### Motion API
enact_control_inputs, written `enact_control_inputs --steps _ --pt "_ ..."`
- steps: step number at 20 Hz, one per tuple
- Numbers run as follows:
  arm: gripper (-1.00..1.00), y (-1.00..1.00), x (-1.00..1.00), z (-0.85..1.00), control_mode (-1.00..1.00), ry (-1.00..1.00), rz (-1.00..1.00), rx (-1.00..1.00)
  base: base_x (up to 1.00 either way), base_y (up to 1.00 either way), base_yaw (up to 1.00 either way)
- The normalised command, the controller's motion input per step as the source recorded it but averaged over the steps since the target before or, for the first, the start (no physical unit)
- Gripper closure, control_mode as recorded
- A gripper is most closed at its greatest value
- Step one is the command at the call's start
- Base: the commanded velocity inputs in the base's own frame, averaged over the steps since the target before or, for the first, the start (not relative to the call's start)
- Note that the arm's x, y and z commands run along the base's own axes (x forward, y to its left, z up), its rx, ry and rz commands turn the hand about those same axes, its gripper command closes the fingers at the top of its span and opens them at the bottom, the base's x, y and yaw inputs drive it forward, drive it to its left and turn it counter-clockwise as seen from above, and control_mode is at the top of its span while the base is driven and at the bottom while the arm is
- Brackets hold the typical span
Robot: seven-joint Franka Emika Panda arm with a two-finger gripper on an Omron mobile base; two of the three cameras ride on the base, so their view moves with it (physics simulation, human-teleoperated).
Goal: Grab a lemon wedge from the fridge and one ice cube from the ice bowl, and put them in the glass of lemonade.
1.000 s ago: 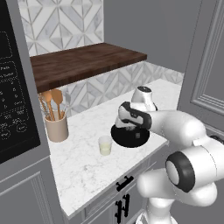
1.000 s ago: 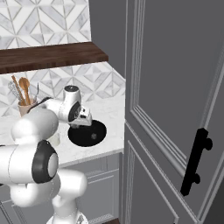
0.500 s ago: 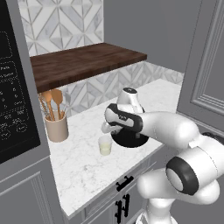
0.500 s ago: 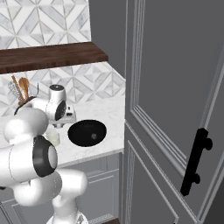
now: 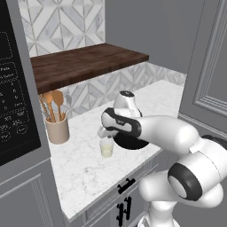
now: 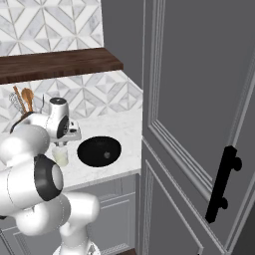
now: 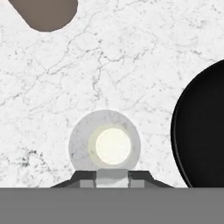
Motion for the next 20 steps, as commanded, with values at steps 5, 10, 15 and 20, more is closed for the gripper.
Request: enact_control_inputs --steps 5,10,15,20 --pt "1.00 0.03 0.00 0.00 -1.00 -0.01 0.00 0.00 0.00 0.00 0.00" --pt "1.00 0.14 0.04 0.00 -1.00 0.00 0.00 0.00 0.00 0.00 0.00" --pt "1.00 0.05 0.01 0.00 -1.00 0.02 0.00 -0.03 0.00 0.00 0.00" --pt "1.00 0.02 0.00 0.01 -1.00 0.10 -0.01 -0.11 0.00 0.00 0.00"
